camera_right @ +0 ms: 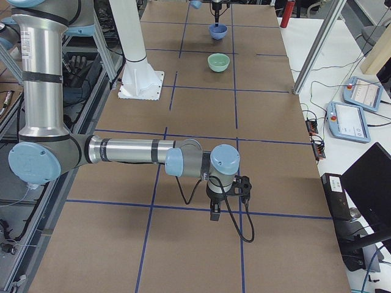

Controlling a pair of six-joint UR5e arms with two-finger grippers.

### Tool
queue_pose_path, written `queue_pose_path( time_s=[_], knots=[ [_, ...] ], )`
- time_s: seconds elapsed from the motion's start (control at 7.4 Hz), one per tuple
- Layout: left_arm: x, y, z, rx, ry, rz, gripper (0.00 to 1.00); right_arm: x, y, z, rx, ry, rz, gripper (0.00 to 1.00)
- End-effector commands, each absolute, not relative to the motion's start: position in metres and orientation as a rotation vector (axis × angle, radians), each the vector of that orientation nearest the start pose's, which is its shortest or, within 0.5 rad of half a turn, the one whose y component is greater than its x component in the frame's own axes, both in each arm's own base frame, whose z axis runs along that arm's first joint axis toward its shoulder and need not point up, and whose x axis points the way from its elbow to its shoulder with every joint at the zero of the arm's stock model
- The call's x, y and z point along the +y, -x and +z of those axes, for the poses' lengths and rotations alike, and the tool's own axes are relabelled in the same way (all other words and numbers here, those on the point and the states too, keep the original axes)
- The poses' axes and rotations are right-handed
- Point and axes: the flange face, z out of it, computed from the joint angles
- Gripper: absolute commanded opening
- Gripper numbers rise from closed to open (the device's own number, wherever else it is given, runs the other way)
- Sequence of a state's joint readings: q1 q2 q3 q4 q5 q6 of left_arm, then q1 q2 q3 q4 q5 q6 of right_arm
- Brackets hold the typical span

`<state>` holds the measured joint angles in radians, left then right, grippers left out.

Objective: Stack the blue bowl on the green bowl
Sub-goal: 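Lower the left gripper onto the rim of the blue bowl and grasp it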

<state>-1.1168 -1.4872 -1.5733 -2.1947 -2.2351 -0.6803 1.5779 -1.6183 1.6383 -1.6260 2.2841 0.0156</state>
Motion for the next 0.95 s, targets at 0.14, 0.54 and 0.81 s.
queue_pose_path(
  time_s=[0.14, 0.54, 0.81],
  knots=[
    [-0.465, -0.145, 0.613, 0.843, -0.113, -0.029, 0.0, -0.468, -0.071, 0.658, -0.713, 0.038, 0.035, 1.0],
    [-0.47, -0.138, 0.492, 0.815, -0.061, -0.075, 0.0, -0.468, -0.071, 0.658, -0.713, 0.038, 0.035, 1.0],
    [-0.478, -0.138, 0.414, 0.839, -0.03, -0.226, 0.0, -0.468, -0.071, 0.658, -0.713, 0.037, 0.033, 1.0]
  ],
)
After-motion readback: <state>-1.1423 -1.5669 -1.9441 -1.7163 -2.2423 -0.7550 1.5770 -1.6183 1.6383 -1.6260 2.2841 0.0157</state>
